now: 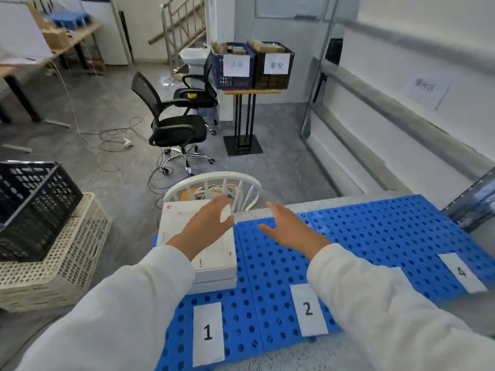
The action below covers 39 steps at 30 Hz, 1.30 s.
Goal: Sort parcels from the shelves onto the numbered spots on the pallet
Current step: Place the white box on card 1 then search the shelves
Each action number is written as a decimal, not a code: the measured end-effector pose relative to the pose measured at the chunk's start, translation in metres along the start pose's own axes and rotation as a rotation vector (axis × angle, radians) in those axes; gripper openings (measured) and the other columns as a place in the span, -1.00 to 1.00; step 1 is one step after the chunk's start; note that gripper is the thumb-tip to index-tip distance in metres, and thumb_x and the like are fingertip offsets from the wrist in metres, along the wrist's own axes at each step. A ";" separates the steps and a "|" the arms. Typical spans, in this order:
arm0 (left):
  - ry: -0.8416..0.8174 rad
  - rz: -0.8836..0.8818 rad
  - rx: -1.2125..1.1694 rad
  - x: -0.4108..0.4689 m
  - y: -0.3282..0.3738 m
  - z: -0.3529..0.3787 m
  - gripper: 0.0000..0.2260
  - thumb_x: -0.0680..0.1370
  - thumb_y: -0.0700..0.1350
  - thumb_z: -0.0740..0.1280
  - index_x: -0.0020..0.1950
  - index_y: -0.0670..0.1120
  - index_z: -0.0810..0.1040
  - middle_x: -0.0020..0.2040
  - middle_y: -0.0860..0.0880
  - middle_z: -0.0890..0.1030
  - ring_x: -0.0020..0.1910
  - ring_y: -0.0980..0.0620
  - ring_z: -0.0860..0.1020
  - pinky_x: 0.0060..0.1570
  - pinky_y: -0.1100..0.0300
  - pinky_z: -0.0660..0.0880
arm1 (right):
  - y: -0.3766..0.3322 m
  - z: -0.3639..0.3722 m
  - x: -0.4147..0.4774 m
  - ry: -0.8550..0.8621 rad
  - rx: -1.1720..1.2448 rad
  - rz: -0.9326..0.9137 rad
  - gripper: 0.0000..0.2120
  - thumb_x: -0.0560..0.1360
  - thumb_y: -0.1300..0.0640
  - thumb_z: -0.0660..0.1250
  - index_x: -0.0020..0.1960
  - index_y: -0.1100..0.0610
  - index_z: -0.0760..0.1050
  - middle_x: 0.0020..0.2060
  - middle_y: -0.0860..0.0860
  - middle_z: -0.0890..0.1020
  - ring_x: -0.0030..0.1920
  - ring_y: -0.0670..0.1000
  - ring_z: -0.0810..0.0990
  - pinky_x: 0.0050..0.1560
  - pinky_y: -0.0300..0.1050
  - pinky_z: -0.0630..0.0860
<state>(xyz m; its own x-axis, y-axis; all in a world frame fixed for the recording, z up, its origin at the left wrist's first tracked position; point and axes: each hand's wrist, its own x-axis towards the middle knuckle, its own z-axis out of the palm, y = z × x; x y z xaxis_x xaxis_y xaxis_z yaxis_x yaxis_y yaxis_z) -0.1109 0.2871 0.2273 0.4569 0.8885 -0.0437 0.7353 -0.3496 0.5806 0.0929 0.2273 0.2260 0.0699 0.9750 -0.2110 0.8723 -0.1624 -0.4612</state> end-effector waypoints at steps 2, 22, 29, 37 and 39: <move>-0.076 0.116 0.113 -0.002 0.043 0.008 -0.55 0.59 -0.01 0.26 0.46 -0.05 0.30 0.47 0.02 0.31 0.37 -0.03 0.38 0.32 0.08 0.35 | 0.023 -0.029 -0.034 0.049 -0.096 0.001 -0.31 0.57 -0.13 0.23 0.56 0.10 0.01 0.53 0.10 0.12 0.52 0.09 0.13 0.44 -0.01 0.19; -0.349 1.123 0.330 -0.163 0.545 0.269 -0.50 0.58 0.06 0.25 0.47 -0.05 0.27 0.47 0.00 0.32 0.38 -0.01 0.37 0.27 0.04 0.39 | 0.317 -0.137 -0.524 0.585 -0.029 0.793 -0.37 0.52 -0.14 0.27 0.48 0.12 0.20 0.39 0.09 0.37 0.36 0.14 0.40 0.30 0.04 0.40; -0.459 1.443 0.331 -0.263 0.656 0.349 -0.49 0.57 0.07 0.27 0.47 -0.07 0.28 0.49 -0.02 0.29 0.41 -0.02 0.34 0.34 0.07 0.32 | 0.365 -0.121 -0.680 0.676 0.028 1.141 -0.39 0.53 -0.16 0.24 0.45 0.15 0.25 0.35 0.12 0.42 0.30 0.13 0.43 0.28 0.01 0.41; -0.608 1.678 0.264 -0.355 0.734 0.444 -0.48 0.59 0.08 0.23 0.50 -0.07 0.25 0.52 -0.01 0.24 0.45 0.02 0.27 0.38 0.13 0.26 | 0.406 -0.088 -0.789 0.751 0.172 1.431 -0.43 0.48 -0.21 0.26 0.37 0.06 0.32 0.24 0.04 0.47 0.17 0.05 0.50 0.15 -0.04 0.49; -0.667 1.721 0.260 -0.373 0.751 0.472 -0.48 0.59 0.08 0.23 0.50 -0.07 0.24 0.52 -0.01 0.24 0.47 0.02 0.25 0.39 0.12 0.25 | 0.423 -0.081 -0.813 0.772 0.200 1.478 -0.45 0.42 -0.26 0.24 0.32 -0.04 0.34 0.21 -0.02 0.51 0.09 0.00 0.53 0.12 -0.04 0.53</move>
<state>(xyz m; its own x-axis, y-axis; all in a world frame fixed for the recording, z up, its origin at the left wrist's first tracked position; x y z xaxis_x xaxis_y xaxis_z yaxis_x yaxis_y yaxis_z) 0.5073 -0.4475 0.2964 0.7368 -0.6721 0.0737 -0.6706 -0.7124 0.2070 0.4443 -0.6214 0.2718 0.9745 -0.1903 -0.1187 -0.2214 -0.9003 -0.3748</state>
